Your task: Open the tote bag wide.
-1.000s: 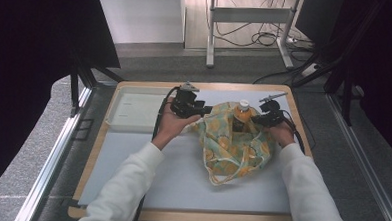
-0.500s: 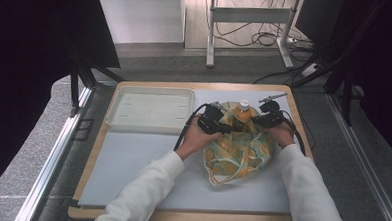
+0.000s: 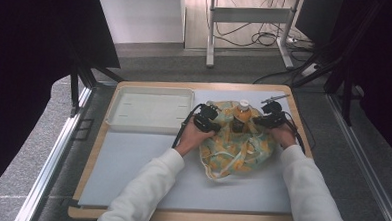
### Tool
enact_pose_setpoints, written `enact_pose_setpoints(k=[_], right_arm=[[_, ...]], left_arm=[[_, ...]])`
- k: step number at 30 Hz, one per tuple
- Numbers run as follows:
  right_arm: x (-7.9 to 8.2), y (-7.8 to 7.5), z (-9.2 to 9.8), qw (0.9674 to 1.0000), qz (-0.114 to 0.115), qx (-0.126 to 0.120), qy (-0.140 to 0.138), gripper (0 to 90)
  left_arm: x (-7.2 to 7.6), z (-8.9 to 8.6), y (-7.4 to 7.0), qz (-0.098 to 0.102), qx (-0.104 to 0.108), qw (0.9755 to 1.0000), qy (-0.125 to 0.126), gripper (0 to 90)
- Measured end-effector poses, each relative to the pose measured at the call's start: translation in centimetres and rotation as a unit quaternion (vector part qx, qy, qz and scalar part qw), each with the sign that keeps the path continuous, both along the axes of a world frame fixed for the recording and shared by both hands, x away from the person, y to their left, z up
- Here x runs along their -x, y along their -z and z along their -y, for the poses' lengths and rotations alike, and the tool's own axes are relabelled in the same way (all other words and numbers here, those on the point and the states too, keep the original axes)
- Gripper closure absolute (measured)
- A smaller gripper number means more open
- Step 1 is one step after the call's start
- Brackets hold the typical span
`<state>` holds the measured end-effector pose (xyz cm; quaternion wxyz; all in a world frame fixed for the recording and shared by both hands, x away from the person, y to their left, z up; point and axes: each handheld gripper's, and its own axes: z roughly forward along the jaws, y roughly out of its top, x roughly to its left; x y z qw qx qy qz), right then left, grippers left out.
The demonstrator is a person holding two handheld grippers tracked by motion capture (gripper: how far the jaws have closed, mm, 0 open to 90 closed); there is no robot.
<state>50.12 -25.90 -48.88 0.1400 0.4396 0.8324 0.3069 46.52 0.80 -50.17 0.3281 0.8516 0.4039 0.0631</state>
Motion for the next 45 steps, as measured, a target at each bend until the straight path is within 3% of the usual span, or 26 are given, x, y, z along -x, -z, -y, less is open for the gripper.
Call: enact_pose_setpoints(k=[3,6,10,12,15,18,21,27,30,33,37,39,42,45], right_arm=[[-0.1,0.2,0.3,1.0,-0.003,0.0,0.005,88.0],[-0.2,0.5,0.5,0.9999,-0.004,0.004,0.009,87.9],[0.1,0.1,0.8,0.9999,-0.002,-0.013,0.008,81.5],[0.4,-0.9,1.2,0.9992,0.009,-0.039,0.011,79.0],[1.0,-2.9,2.0,0.994,0.033,-0.103,0.015,70.4],[1.9,-4.6,2.5,0.9919,0.052,-0.115,0.014,69.8],[3.1,-6.1,2.6,0.9919,0.064,-0.109,0.005,76.4],[6.0,-7.4,1.7,0.9942,0.056,-0.082,-0.04,88.9],[7.5,-7.6,0.7,0.9936,0.05,-0.079,-0.064,89.2],[8.9,-7.6,-1.1,0.9907,0.041,-0.078,-0.103,89.2],[9.8,-6.8,-4.3,0.987,0.029,-0.059,-0.147,89.1],[9.8,-5.9,-5.9,0.9864,0.025,-0.03,-0.159,89.1],[9.2,-4.1,-6.7,0.9873,0.009,-0.006,-0.159,89.0],[8.6,-2.4,-5.7,0.9911,-0.007,0.011,-0.132,89.0]], left_arm=[[-0.2,-0.4,0.4,0.001,-0.008,1.0,-0.005,88.4],[-0.4,-0.8,0.7,-0.009,-0.001,0.9999,-0.008,88.5],[-0.4,-1.0,0.8,-0.013,0.006,0.9999,-0.004,88.7],[-0.4,-1.0,0.9,-0.012,0.008,0.9999,-0.003,88.7],[-0.3,-1.1,0.9,-0.011,0.011,0.9999,-0.001,88.9],[-0.3,-1.2,1.0,-0.012,0.016,0.9998,-0.003,88.9],[-0.2,-1.3,1.2,-0.014,0.02,0.9997,-0.004,89.1],[0.0,-1.5,1.1,-0.014,0.022,0.9997,-0.002,89.3],[0.0,-1.6,1.0,-0.013,0.023,0.9996,-0.002,89.3],[0.1,-1.4,0.9,-0.013,0.024,0.9996,-0.002,89.3],[0.2,-1.1,1.0,-0.014,0.022,0.9997,0.002,89.4],[0.2,-1.0,1.1,-0.015,0.022,0.9996,0.003,89.3],[0.2,-0.9,1.1,-0.016,0.023,0.9996,0.004,89.3],[0.2,-0.9,1.2,-0.017,0.024,0.9996,0.004,89.3]])
